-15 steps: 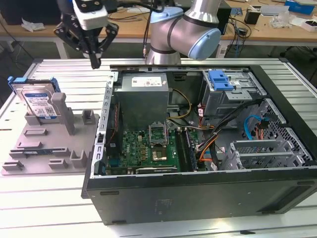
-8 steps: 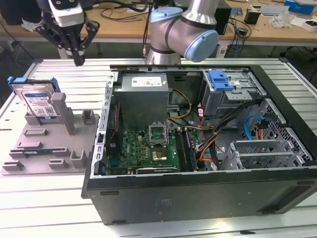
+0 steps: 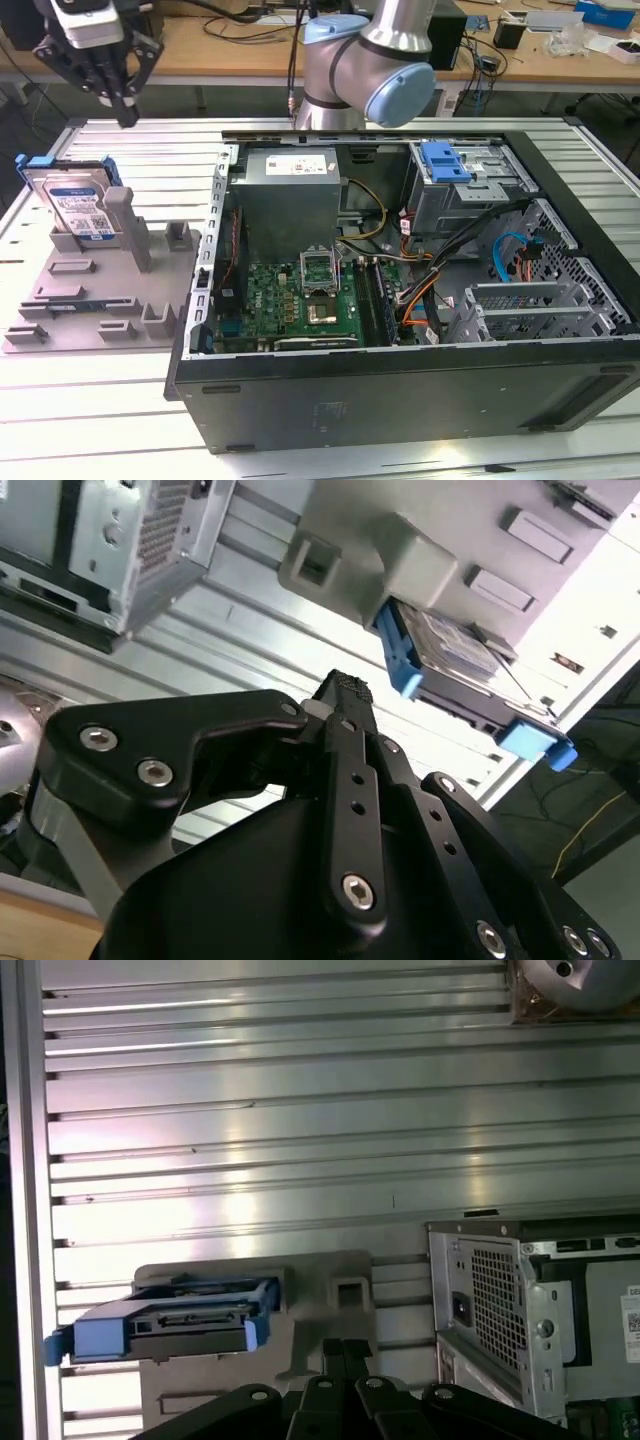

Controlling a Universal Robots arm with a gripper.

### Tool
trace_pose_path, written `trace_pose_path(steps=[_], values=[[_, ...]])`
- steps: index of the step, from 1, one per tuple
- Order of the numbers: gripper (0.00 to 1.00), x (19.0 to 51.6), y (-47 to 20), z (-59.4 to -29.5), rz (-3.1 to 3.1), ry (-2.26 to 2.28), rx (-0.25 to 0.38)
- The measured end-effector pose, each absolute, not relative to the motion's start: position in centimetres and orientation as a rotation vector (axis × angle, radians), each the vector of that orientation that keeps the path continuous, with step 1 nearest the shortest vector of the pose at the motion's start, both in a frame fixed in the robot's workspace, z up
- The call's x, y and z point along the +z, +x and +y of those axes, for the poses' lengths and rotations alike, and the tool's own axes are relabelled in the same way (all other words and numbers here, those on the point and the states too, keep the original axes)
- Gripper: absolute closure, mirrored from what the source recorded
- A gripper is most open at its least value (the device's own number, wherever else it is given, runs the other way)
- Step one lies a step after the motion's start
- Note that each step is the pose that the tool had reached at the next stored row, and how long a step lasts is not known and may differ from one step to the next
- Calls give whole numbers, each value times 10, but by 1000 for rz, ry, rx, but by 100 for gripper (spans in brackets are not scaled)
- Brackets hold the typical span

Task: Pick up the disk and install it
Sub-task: 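Reach for the disk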

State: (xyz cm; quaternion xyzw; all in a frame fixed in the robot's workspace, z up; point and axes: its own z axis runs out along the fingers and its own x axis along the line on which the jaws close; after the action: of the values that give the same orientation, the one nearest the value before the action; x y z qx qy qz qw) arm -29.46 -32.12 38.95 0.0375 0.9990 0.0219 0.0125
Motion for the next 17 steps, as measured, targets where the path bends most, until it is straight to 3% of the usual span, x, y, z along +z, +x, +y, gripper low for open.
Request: trace_pose_path(steps=[17], values=[[89,386,-363,-294,3114,117,68]])
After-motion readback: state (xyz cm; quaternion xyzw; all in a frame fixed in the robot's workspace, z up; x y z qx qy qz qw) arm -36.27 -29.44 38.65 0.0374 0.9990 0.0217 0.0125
